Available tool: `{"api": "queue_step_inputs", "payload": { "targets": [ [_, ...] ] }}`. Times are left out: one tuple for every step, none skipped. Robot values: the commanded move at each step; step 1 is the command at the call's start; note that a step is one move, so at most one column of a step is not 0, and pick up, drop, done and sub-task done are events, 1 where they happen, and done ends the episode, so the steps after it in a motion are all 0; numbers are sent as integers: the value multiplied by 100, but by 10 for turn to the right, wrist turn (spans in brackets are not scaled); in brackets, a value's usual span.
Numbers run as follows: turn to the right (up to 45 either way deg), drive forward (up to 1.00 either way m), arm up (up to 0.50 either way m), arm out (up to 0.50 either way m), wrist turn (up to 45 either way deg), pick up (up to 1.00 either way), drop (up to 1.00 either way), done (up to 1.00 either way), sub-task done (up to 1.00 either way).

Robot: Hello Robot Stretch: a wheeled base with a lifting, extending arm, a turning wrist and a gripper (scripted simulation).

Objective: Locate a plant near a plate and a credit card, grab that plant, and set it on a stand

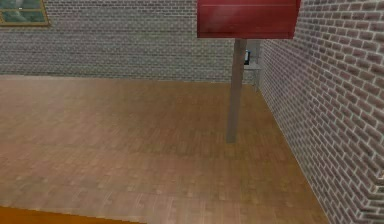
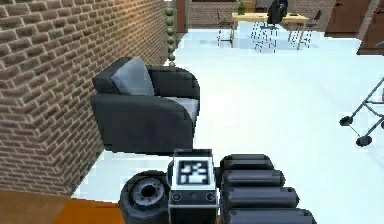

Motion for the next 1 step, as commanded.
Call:
{"api": "queue_step_inputs", "payload": {
  "targets": [
    [-30,0,0,0,0,0,0,0,0]
  ]
}}
